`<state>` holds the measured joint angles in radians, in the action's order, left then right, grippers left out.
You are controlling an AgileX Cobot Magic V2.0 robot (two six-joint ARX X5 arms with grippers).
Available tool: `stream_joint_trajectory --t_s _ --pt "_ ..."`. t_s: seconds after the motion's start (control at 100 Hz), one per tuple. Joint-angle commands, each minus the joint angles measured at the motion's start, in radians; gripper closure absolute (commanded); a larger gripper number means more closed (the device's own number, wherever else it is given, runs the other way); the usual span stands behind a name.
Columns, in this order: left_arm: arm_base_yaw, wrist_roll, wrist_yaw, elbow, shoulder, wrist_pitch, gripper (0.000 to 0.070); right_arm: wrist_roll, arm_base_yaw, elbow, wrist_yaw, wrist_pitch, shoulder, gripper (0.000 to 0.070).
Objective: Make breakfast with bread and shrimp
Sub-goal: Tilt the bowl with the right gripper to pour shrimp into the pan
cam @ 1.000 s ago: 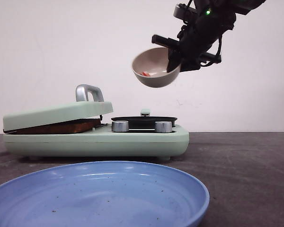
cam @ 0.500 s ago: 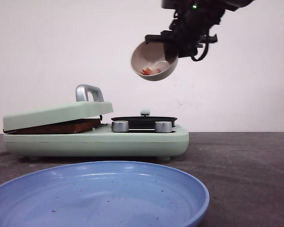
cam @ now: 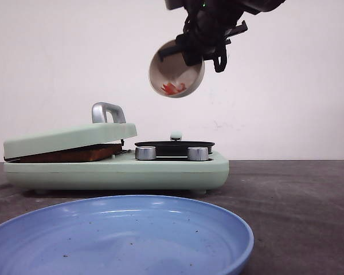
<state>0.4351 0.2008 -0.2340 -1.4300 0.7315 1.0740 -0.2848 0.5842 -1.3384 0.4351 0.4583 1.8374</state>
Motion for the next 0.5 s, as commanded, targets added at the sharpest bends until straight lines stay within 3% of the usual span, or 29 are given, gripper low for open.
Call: stream_joint_trajectory --t_s 0.0,0.28,0.49 --pt "0.006 -0.005 0.001 -0.018 0.000 -0.003 0.0697 -0.072 0.012 -0.026 0.013 0.026 0.023 0.0700" --pt "0.006 -0.002 -0.014 -0.018 -0.001 0.011 0.0697 -0.373 0.035 -0.027 0.037 0.147 0.026 0.0700" --pt "0.008 -0.002 -0.014 -0.018 -0.001 0.012 0.0696 -0.515 0.044 -0.069 0.035 0.148 0.026 0.0700"
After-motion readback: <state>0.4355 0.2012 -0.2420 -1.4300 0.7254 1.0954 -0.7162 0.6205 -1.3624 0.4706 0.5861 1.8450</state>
